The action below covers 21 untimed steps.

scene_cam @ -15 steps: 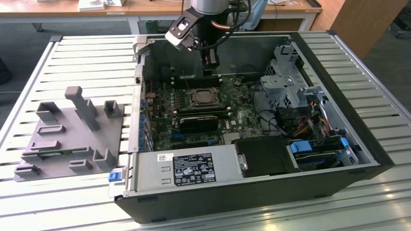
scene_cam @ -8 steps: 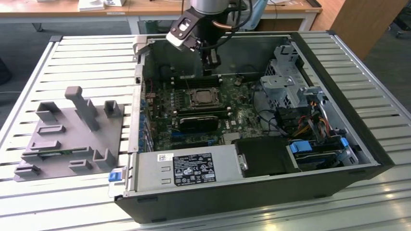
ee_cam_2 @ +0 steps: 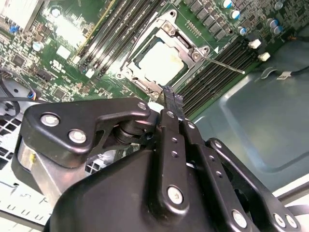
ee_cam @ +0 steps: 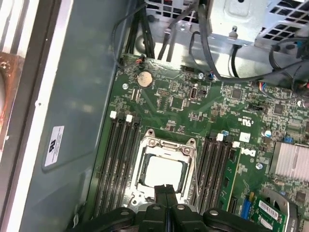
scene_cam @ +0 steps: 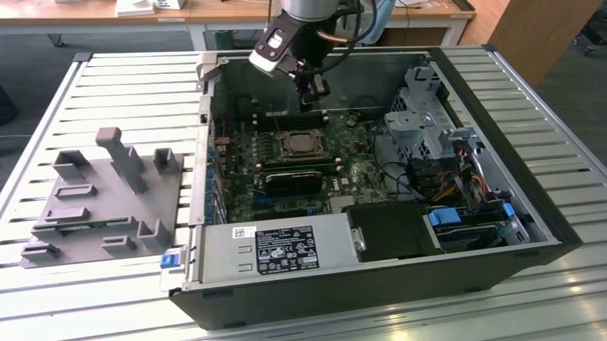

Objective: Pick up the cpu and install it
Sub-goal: 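Install the first cpu locking lever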

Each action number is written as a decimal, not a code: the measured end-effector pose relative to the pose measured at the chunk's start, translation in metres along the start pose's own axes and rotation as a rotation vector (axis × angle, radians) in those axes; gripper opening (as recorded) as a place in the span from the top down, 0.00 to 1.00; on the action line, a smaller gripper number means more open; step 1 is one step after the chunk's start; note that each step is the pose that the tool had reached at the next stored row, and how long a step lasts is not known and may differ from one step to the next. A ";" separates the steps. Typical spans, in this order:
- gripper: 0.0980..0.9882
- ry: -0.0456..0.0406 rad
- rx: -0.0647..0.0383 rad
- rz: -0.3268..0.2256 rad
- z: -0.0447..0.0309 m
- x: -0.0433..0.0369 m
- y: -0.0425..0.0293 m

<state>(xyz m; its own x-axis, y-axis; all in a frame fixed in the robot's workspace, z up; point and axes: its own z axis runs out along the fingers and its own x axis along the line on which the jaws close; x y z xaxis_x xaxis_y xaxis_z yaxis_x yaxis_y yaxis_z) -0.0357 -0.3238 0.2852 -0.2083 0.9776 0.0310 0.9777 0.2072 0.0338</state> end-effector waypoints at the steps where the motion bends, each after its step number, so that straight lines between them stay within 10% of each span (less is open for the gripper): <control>1: 0.99 0.0003 0.000 -0.006 0.0000 0.0000 0.0000; 12: 0.99 0.0019 0.002 -0.056 0.0000 0.0000 0.0000; 21: 0.99 0.0071 0.006 -0.210 0.0001 0.0000 0.0000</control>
<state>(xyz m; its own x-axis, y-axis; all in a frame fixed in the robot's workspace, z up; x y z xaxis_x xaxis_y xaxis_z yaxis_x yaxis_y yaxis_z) -0.0357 -0.3238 0.2851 -0.4078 0.9125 0.0310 0.9129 0.4068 0.0338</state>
